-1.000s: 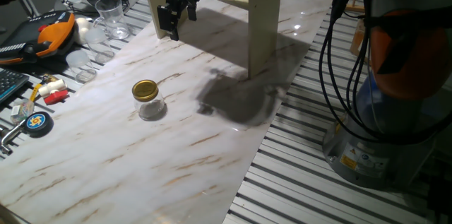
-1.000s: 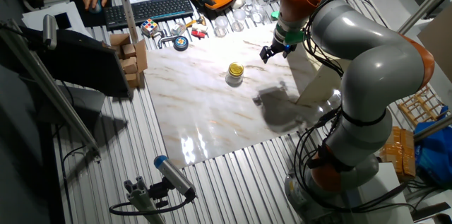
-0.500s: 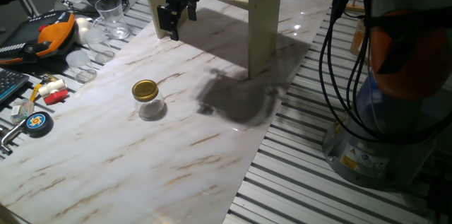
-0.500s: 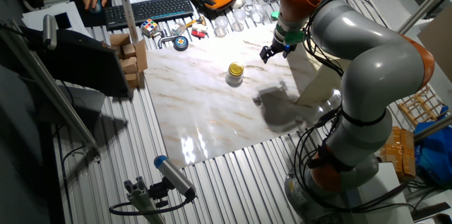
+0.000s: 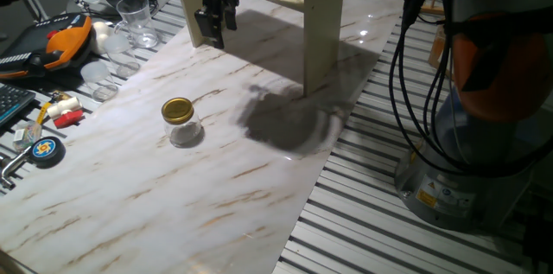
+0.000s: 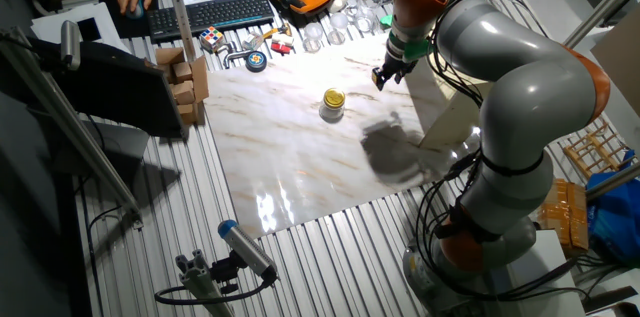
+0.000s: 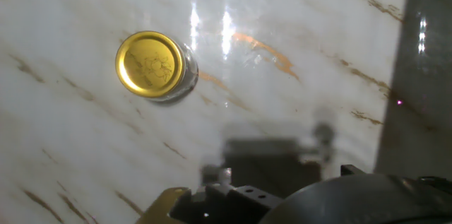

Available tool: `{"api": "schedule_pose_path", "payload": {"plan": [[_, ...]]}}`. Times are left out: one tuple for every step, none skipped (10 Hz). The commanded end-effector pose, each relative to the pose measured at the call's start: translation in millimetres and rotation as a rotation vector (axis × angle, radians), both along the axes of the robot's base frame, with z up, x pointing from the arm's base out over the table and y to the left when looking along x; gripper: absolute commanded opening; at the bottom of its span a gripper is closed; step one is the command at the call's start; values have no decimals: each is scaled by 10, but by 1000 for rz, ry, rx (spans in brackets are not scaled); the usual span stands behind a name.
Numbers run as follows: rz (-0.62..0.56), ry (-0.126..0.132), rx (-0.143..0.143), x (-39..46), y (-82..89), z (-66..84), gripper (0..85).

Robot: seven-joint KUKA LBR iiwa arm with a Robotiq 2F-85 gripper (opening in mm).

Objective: Put the object on the shelf

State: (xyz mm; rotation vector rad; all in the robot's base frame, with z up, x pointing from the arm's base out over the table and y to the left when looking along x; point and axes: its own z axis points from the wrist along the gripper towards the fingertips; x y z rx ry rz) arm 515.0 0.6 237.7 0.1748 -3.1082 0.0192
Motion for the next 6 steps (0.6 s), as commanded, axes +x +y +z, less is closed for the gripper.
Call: {"api": "schedule_pose_path", "payload": {"plan": [[0,-1,0,0,2,0,0],[0,-2,0,1,4,-1,0],[0,-4,-1,2,5,-1,0],[0,-4,-1,2,6,-2,0],[0,-5,-1,4,9,-1,0],[-2,-5,-2,6,12,-1,0]]}}
